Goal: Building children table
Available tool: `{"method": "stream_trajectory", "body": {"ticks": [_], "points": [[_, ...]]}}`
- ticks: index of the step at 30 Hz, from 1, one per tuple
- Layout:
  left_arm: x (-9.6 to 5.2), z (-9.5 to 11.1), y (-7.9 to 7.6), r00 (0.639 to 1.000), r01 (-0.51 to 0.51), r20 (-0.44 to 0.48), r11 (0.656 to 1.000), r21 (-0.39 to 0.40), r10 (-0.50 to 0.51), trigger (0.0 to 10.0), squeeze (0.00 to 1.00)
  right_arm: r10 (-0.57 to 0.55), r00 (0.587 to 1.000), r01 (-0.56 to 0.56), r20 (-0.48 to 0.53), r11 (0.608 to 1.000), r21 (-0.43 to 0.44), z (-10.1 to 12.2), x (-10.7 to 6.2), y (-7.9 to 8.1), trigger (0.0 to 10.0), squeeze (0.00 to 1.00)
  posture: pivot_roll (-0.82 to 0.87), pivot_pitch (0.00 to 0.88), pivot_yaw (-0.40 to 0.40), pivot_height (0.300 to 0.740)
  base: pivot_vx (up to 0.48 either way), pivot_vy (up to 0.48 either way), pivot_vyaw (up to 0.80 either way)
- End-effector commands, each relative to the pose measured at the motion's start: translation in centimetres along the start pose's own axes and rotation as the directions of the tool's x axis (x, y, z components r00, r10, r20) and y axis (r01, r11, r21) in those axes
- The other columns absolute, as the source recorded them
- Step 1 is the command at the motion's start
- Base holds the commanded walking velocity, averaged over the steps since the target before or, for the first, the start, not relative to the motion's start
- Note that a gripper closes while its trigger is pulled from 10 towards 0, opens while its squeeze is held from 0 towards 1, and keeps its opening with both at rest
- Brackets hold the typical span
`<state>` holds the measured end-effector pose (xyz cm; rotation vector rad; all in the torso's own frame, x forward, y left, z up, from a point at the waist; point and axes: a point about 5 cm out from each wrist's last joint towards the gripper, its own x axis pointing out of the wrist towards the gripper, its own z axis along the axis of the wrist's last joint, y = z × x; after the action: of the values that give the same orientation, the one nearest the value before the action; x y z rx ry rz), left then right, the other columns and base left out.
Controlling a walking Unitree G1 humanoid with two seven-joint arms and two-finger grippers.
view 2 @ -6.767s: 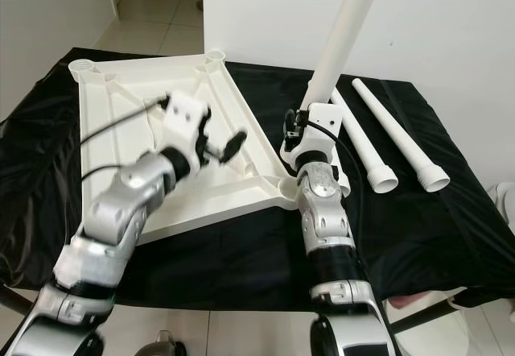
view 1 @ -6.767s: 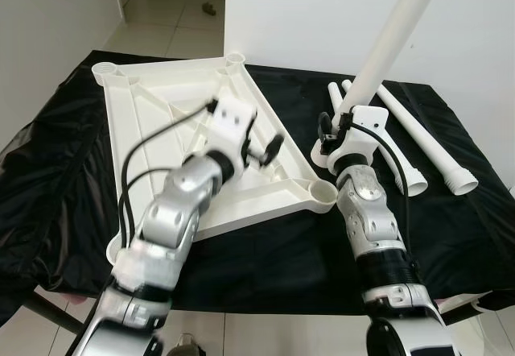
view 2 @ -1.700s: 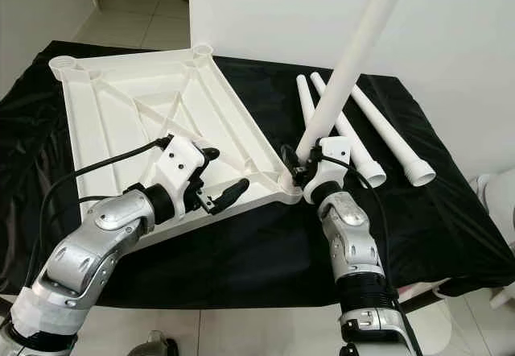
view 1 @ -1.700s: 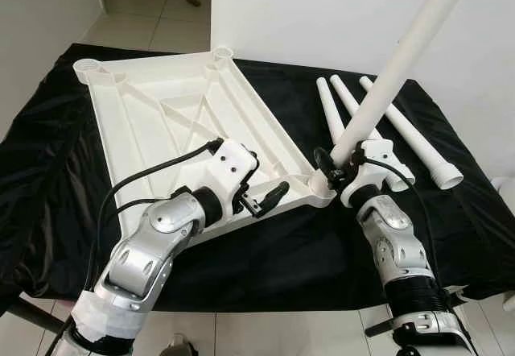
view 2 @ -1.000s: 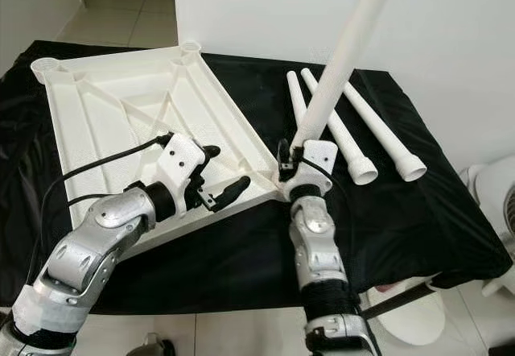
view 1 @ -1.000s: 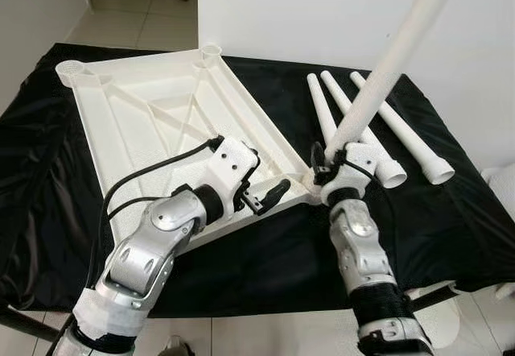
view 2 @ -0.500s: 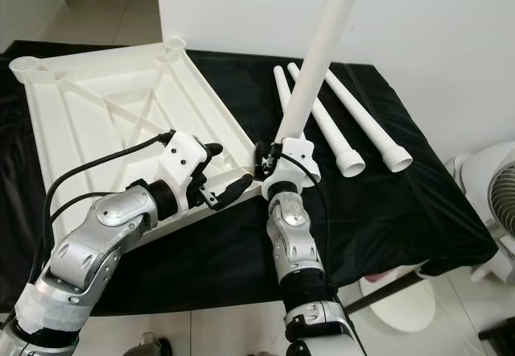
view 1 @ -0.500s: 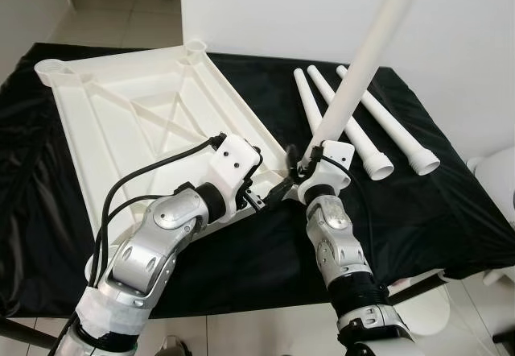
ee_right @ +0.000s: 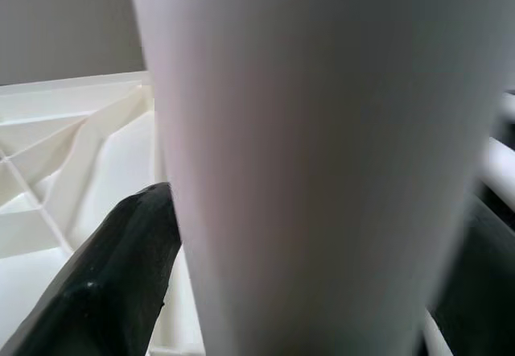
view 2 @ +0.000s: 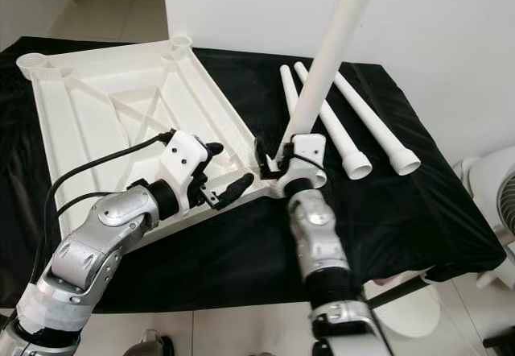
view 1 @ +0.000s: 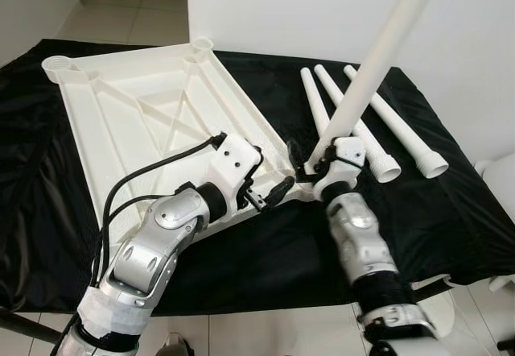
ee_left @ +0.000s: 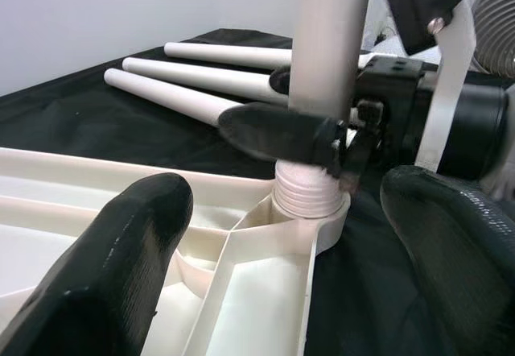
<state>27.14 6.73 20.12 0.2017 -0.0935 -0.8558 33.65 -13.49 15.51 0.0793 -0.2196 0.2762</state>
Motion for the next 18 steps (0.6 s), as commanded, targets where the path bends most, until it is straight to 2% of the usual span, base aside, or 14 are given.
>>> {"method": "stream_trajectory", "body": {"ticks": [1,6,8,9,10,14,18], "points": [[0.2,-0.1,-0.1,1.0,0.005,-0.006,1.0,0.002,-0.005,10.0,0.0,0.019,1.0,-0.019,-0.023,1.0,0.004,-0.3,-0.6,-0.4,10.0,0.0,0.08,0.057,-0.091,0.74,0.0,0.0,0.0],[0.1,-0.1,-0.1,1.0,0.003,-0.006,1.0,0.003,-0.003,10.0,0.0,0.084,0.996,-0.084,-0.039,0.996,-0.019,-0.3,-1.3,-0.9,10.0,0.0,0.08,0.057,-0.092,0.74,0.0,0.0,0.0],[0.1,0.0,-0.1,1.0,0.003,-0.005,1.0,0.003,-0.003,10.0,0.0,0.166,0.982,-0.17,-0.085,0.985,-0.035,-0.7,-2.0,-1.8,10.0,0.0,0.08,0.054,-0.089,0.74,0.0,0.0,0.0],[0.1,0.0,-0.1,1.0,0.003,-0.005,1.0,0.003,-0.003,10.0,0.0,0.166,0.982,-0.17,-0.085,0.985,-0.035,-0.7,-2.0,-1.8,10.0,0.0,0.08,0.054,-0.089,0.74,0.0,0.0,0.0],[0.2,0.0,-0.1,1.0,0.004,-0.004,1.0,0.003,-0.004,10.0,0.0,0.231,0.966,-0.238,-0.112,0.97,-0.045,-0.9,-2.4,-2.1,10.0,0.0,0.08,0.053,-0.087,0.74,0.0,0.0,0.0],[0.2,0.1,-0.1,1.0,0.007,-0.003,1.0,0.004,-0.007,10.0,0.0,0.275,0.954,-0.285,-0.124,0.956,-0.071,-0.9,-2.7,-2.3,10.0,0.0,0.08,0.053,-0.087,0.74,0.0,0.0,0.0],[0.4,-0.4,-0.7,0.999,0.037,-0.022,0.999,-0.023,-0.037,10.0,0.0,0.309,0.941,-0.324,-0.137,0.94,-0.109,-0.4,-2.3,-3.5,10.0,0.0,0.07,0.045,-0.081,0.74,0.0,0.0,0.0]]}}
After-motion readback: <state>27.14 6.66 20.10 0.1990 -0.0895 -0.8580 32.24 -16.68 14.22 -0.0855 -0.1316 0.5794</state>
